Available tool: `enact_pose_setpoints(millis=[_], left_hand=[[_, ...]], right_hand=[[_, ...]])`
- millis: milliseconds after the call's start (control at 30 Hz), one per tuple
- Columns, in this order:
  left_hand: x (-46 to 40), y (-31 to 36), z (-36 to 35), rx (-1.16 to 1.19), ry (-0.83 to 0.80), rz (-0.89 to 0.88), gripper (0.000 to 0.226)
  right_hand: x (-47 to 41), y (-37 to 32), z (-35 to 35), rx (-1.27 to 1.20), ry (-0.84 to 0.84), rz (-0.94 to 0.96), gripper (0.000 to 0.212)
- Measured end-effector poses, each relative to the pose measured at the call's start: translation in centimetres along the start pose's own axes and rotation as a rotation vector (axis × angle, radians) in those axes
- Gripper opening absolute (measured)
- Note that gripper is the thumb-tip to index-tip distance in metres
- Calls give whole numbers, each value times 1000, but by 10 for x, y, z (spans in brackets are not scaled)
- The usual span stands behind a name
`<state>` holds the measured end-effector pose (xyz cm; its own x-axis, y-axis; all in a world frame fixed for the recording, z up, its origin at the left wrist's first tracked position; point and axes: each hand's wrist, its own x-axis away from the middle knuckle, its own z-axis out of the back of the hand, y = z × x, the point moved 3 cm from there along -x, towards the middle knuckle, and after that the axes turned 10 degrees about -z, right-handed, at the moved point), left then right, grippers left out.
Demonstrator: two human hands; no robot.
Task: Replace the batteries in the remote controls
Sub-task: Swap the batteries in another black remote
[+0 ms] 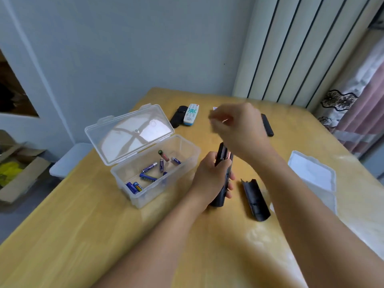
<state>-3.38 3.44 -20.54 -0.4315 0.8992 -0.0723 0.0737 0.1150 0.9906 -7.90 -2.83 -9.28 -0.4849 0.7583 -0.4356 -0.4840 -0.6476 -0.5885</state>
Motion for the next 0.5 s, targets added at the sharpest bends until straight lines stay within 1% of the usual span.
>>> enact_pose_setpoints(millis=[33, 67, 133, 200, 267, 333, 400, 500], left_hand=[[0, 0, 0, 22, -4, -2, 8], [-1, -1, 0, 34, -10, -3, 9], [-1, -2, -3, 34, -38, -4, 20], [0, 0, -6, 30, -57, -28, 29], [0, -1, -10, 25, -95, -67, 29], [1, -2, -15, -12, -123, -108, 30], [3, -5, -17, -58, -129, -134, 31], [3, -7, -20, -138, -116, -165, 30]], right_hand=[[5, 17, 17, 29, 32, -18, 12], [12, 32, 29, 71, 12, -37, 12], [28, 56, 40, 138, -88, -67, 19], [42, 69, 38, 120, -148, -67, 27], [51, 74, 34, 72, -142, -60, 31], [54, 78, 33, 89, -111, -43, 31], [57, 81, 32, 98, -93, -20, 31], [58, 86, 33, 60, -65, -36, 35]])
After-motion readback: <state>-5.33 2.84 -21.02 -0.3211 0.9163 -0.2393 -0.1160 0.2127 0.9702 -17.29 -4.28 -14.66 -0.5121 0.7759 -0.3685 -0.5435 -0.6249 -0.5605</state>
